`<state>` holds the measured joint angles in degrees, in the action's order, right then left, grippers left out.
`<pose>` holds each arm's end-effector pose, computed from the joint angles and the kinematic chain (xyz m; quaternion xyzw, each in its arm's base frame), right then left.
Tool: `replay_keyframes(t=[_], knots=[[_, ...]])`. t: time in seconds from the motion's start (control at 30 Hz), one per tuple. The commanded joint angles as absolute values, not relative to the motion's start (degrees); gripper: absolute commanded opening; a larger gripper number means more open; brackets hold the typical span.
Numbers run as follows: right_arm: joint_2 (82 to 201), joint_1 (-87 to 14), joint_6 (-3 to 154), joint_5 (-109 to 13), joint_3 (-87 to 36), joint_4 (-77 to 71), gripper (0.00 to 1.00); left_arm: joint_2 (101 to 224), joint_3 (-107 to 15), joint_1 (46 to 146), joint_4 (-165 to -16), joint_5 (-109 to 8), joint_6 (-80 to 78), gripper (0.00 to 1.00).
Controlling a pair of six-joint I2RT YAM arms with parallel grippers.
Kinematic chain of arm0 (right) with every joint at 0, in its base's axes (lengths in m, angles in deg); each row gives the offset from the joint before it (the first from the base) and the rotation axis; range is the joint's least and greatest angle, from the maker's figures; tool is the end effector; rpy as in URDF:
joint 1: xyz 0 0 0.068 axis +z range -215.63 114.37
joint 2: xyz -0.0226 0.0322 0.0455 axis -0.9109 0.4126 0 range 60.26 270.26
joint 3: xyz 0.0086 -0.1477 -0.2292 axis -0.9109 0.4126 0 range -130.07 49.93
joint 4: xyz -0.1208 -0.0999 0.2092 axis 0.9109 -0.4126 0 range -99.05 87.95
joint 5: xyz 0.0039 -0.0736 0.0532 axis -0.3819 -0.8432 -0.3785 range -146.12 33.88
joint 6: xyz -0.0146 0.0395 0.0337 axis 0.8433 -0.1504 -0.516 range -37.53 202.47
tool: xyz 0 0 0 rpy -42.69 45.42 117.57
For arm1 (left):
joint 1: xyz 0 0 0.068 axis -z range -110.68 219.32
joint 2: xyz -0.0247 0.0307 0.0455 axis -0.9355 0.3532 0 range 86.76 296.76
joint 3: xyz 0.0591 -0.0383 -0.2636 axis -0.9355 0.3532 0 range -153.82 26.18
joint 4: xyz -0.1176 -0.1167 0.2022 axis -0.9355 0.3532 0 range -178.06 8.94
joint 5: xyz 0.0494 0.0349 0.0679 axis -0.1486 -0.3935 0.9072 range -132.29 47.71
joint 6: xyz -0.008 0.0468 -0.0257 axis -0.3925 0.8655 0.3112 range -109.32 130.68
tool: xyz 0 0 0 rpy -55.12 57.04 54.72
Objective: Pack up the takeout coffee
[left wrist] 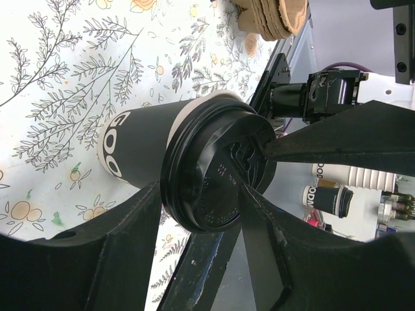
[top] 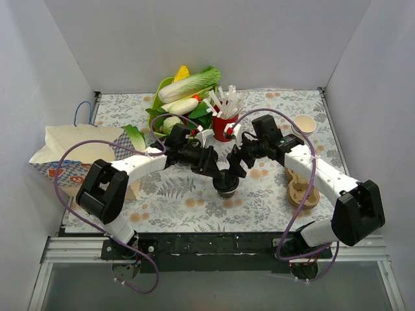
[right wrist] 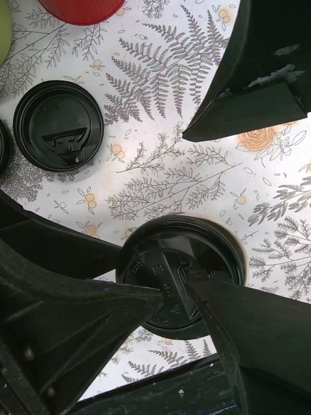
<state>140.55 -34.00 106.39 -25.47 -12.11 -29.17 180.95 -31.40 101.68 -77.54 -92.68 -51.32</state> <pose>0.2463 0.1730 0.2795 -0.5046 0.7427 0.2686 0.3489 0.2704 -0.2038 0.2079 0.0650 -0.8541 0.5119 0.0659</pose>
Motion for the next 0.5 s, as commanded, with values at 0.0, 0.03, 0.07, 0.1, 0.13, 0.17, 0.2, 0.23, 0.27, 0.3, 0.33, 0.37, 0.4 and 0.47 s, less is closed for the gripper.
replay_keyframes(t=[0.0, 0.03, 0.07, 0.1, 0.13, 0.17, 0.2, 0.23, 0.27, 0.3, 0.33, 0.37, 0.4, 0.47], knots=[[140.59, -33.20, 105.94, -26.76, -12.30, -29.56, 0.93, 180.62, -34.02, 102.36, -76.90, -92.83, -51.19, 0.50], [140.59, -33.11, 105.94, -27.64, -12.21, -29.74, 0.93, 180.80, -34.20, 102.36, -76.90, -92.83, -51.19, 0.50], [140.59, -33.03, 106.03, -28.08, -12.03, -29.74, 0.93, 180.80, -34.29, 102.54, -76.98, -92.74, -51.19, 0.50], [140.50, -32.94, 106.11, -28.43, -11.86, -29.83, 0.93, 180.97, -34.38, 102.54, -76.99, -92.74, -51.19, 0.51], [140.59, -32.85, 106.38, -29.48, -11.77, -29.83, 0.93, 181.06, -34.46, 102.71, -76.99, -92.74, -51.19, 0.51], [140.59, -32.85, 106.47, -29.93, -11.68, -30.00, 0.93, 181.24, -34.55, 102.71, -76.99, -92.66, -51.19, 0.51], [140.50, -32.76, 106.55, -30.45, -11.33, -30.09, 0.93, 181.24, -34.64, 102.89, -76.99, -92.65, -51.19, 0.51], [140.41, -32.76, 106.99, -31.33, -11.33, -30.18, 0.93, 181.33, -34.64, 102.89, -76.99, -92.57, -51.19, 0.51], [140.41, -32.76, 107.08, -31.77, -11.24, -30.35, 0.93, 181.33, -34.82, 102.89, -76.81, -92.48, -51.19, 0.51], [140.41, -32.76, 107.26, -32.65, -11.07, -30.44, 0.93, 181.50, -34.90, 102.80, -76.72, -92.48, -51.02, 0.51], [140.50, -32.76, 107.43, -33.00, -11.06, -30.62, 0.93, 181.50, -34.90, 102.89, -76.63, -92.48, -50.93, 0.51], [140.50, -32.67, 107.87, -33.27, -10.98, -30.88, 0.93, 181.50, -34.90, 102.89, -76.55, -92.39, -50.93, 0.51], [140.59, -32.76, 108.13, -33.79, -10.89, -31.14, 0.93, 181.50, -34.90, 102.89, -76.55, -92.39, -50.93, 0.51], [140.41, -32.76, 108.83, -34.41, -10.63, -31.32, 0.93, 181.50, -34.90, 102.89, -76.55, -92.21, -50.93, 0.52]])
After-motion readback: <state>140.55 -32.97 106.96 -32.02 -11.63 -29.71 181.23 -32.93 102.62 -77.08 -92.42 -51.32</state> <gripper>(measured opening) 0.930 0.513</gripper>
